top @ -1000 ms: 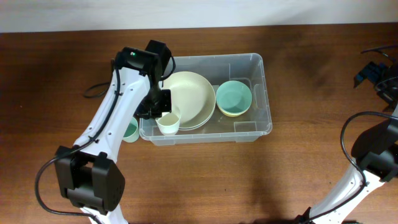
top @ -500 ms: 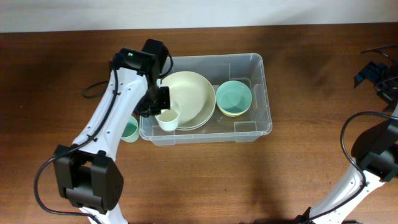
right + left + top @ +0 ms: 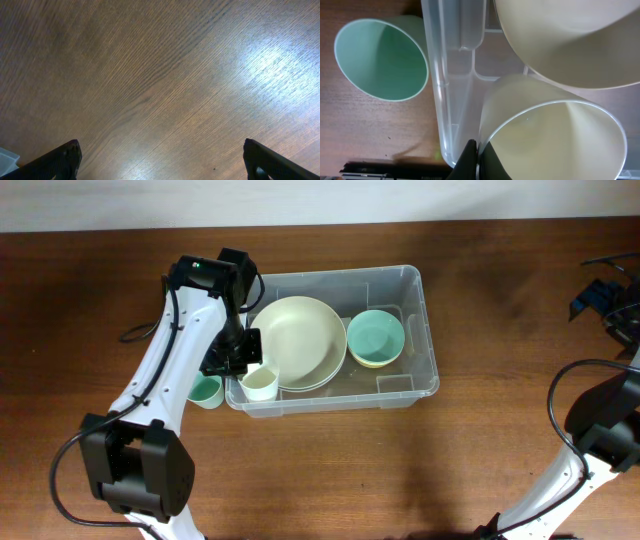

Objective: Pack container

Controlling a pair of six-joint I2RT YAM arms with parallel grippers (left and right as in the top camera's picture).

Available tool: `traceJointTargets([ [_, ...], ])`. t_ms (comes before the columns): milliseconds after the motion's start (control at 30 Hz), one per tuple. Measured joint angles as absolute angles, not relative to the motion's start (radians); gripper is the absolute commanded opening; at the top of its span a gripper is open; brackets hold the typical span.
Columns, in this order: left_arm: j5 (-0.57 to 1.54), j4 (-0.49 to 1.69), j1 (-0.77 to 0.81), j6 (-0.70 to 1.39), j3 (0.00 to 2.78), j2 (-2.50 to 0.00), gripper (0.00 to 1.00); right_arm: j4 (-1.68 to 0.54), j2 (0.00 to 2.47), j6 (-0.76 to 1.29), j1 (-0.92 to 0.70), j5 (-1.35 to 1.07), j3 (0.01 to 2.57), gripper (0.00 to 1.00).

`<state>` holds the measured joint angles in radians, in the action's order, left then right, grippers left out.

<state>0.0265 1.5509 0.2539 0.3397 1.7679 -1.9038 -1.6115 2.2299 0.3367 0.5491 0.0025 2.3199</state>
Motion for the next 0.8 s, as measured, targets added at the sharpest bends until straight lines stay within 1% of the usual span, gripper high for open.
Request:
traceJointTargets([
  [200,0.027,1.546,0.254,0.336,1.768,-1.904,0.01,-1.612,2.230,0.337,0.549,0.002,2.320,0.99],
  [800,0.027,1.418,0.254,0.335,1.767,-1.904,0.01,-1.612,2.230,0.337,0.549,0.002,2.320,0.99],
])
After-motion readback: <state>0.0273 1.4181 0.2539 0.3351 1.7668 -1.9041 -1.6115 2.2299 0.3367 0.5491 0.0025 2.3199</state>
